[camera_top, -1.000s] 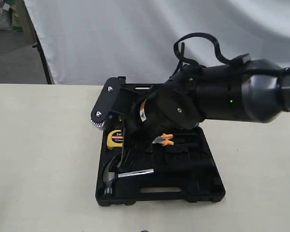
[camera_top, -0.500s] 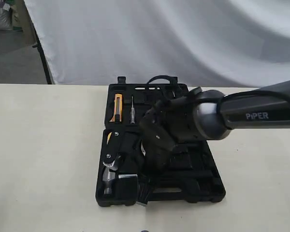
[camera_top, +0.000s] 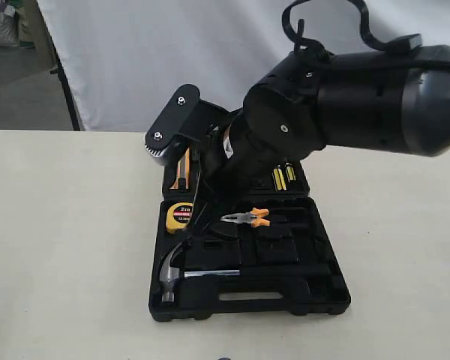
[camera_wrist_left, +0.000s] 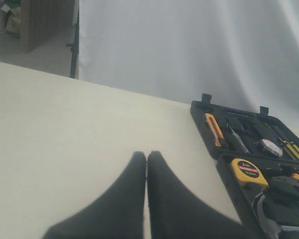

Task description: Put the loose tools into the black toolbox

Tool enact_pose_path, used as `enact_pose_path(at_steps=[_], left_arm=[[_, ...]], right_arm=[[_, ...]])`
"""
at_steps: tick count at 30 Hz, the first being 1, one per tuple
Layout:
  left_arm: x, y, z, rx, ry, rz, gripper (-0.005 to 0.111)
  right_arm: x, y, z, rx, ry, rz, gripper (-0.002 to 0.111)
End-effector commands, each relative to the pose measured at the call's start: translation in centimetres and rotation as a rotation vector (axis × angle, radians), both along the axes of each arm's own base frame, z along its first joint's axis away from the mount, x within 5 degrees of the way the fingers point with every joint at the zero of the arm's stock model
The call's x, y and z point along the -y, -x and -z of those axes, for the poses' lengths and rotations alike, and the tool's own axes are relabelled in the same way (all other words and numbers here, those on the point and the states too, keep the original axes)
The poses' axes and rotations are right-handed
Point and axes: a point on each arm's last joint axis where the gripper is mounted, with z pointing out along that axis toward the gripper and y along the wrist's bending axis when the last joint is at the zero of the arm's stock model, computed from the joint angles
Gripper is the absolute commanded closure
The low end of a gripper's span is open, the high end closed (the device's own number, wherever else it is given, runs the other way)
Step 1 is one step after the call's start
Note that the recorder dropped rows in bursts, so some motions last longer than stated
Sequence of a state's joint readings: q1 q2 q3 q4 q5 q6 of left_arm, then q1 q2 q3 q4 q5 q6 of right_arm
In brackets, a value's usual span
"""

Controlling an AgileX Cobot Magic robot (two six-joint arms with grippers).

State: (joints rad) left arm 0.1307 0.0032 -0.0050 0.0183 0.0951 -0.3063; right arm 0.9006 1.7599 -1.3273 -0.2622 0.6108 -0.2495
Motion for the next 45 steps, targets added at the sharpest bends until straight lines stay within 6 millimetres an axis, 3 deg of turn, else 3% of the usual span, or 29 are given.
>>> enact_pose_path(at_steps=[1,5,9,13,15,18,26,30,36,45], left_arm=[[-0.1,0.1,-0.2,0.013,-0.002,-0.026,0.106],[-0.1,0.1,-0.2,0.013,-0.002,-0.026,0.106],[-0.1,0.1,-0.2,0.013,-0.002,-0.026,0.106],[-0.1,0.1,-0.2,0.013,-0.002,-0.026,0.106],[-0.1,0.1,-0.2,0.013,-0.002,-0.026,0.106],[-0.1,0.1,-0.2,0.013,-0.002,-0.026,0.106],[-0.1,0.1,-0.2,0.013,-0.002,-0.026,0.106],[-0.1,0.1,-0.2,0.013,-0.002,-0.026,0.106],[-0.1,0.1,-0.2,0.013,-0.002,-0.026,0.106],[-0.1,0.1,-0.2,0.013,-0.002,-0.026,0.106]], right_arm=[[-0.3,-0.4,1.1,-0.014,-0.003,0.010,0.109],[-1.4,-0.8,3.3,-0.065,-0.040,0.029,0.109],[-2.6,-1.0,6.7,-0.140,-0.042,0.034,0.109],[-3.1,-1.3,13.1,-0.241,0.064,0.039,0.109],[-2.9,-1.2,15.0,-0.276,0.126,0.034,0.109],[-2.8,-1.2,13.9,-0.252,0.129,0.021,0.109],[-1.2,-0.3,4.2,-0.160,0.040,0.037,0.109],[-0.3,0.3,1.8,-0.167,-0.001,0.092,0.109],[1.4,1.7,2.3,-0.227,0.022,0.143,0.109],[3.1,4.3,6.3,-0.428,0.097,0.202,0.109]])
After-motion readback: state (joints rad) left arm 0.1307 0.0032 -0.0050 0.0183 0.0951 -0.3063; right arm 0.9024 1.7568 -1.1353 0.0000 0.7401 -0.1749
